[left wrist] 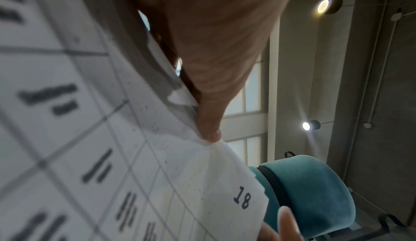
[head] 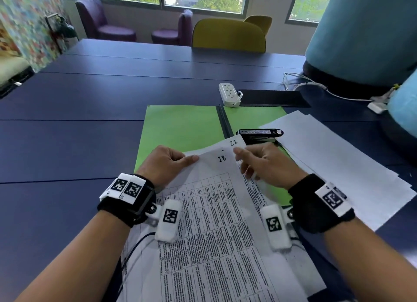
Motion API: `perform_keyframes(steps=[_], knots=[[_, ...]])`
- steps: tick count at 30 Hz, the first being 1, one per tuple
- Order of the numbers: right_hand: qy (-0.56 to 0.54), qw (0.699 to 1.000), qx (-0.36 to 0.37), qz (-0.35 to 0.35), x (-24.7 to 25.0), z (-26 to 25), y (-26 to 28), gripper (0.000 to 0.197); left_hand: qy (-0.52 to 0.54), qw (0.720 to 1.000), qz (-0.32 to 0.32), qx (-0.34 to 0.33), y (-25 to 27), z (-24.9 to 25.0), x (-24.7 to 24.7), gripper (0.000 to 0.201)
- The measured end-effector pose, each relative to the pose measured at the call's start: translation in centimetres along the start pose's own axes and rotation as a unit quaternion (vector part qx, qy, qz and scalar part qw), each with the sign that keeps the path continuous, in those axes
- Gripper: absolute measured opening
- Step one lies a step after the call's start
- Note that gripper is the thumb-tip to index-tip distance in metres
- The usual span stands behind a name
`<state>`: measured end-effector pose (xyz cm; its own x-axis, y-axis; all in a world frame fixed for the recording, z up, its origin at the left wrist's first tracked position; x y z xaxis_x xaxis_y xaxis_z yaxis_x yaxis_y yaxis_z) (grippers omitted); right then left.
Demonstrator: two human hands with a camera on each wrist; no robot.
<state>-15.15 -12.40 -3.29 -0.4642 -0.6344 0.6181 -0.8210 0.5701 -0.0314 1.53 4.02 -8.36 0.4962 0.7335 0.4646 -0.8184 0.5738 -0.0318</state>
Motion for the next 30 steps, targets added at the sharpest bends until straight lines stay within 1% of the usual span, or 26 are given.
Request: perform_keyframes(steps=[1, 2, 3, 5, 7, 9, 11, 14, 16, 18, 24, 25, 28, 29, 30], knots=[[-0.021, 1.0, 0.001, -0.017, -1.0, -0.1, 0.6, 0.06, -0.002, 1.0, 0.001, 0.001, 0.0, -0.1, 0.0, 0.054], [-0.029, 0.999, 0.008, -0.025, -1.6, 0.0, 0.9, 0.062, -0.004, 1.0, 0.003, 0.001, 0.0, 0.0, 0.0, 0.05], [-0.033, 0.999, 0.016, -0.022, -1.9, 0.0, 1.0, 0.055, -0.004, 1.0, 0.003, 0.001, 0.0, -0.1, 0.0, 0.05], [-0.047, 0.999, 0.019, 0.001, -1.9, 0.4, 0.8, 0.034, 0.002, 1.0, 0.004, 0.003, -0.1, -0.1, -0.1, 0.053], [-0.084, 0.995, 0.01, 0.043, -1.4, 1.1, 0.3, 0.018, 0.003, 1.0, 0.005, 0.002, -0.2, -0.1, 0.0, 0.057], [-0.135, 0.988, 0.003, 0.072, -1.0, 1.8, 0.1, 0.01, 0.003, 1.0, 0.006, -0.002, -0.2, -0.1, -0.1, 0.059], [-0.176, 0.983, 0.008, 0.052, -1.6, 1.9, 0.2, 0.013, 0.012, 1.0, 0.005, -0.001, -0.3, -0.1, -0.1, 0.058], [-0.195, 0.98, 0.027, -0.013, -2.7, 1.9, 0.7, 0.015, 0.019, 1.0, -0.002, 0.01, -0.4, -0.5, -0.3, 0.057], [-0.187, 0.981, 0.028, -0.036, -2.9, 2.1, 0.8, 0.016, 0.02, 1.0, -0.006, 0.011, -0.6, -0.6, -0.5, 0.041], [-0.191, 0.98, 0.022, -0.049, -3.0, 2.2, 0.8, 0.021, 0.025, 1.0, -0.012, 0.007, -0.6, -0.7, -0.5, 0.033], [-0.192, 0.979, 0.032, -0.058, -3.0, 2.0, 1.2, 0.02, 0.023, 1.0, -0.001, -0.003, -1.0, -0.8, -0.5, 0.019], [-0.194, 0.979, 0.031, -0.061, -3.0, 1.9, 1.3, 0.02, 0.029, 1.0, -0.001, -0.004, -1.0, -0.8, -0.6, 0.021], [-0.2, 0.978, 0.024, -0.06, -2.8, 1.7, 1.5, 0.024, 0.059, 0.998, 0.003, 0.005, -0.8, -0.8, -0.6, 0.043], [-0.199, 0.979, 0.025, -0.047, -2.7, 1.8, 1.5, 0.028, 0.057, 0.998, 0.005, 0.005, -0.8, -0.8, -0.5, 0.044], [-0.2, 0.979, 0.026, -0.027, -2.6, 2.1, 1.3, 0.031, 0.048, 0.999, 0.004, 0.003, -0.7, -0.7, -0.5, 0.039]])
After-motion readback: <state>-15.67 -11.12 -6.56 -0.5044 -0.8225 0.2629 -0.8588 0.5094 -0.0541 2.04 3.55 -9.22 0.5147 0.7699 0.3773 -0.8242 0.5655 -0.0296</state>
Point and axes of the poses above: each hand's wrist, its own y-axis away from the middle knuckle, its own x-axis out of the back of the hand, z = x × y, the point moved 7 cm from there along -y, towards the middle knuckle, and after that the axes turned 11 degrees about z, right-handed, at the moved point
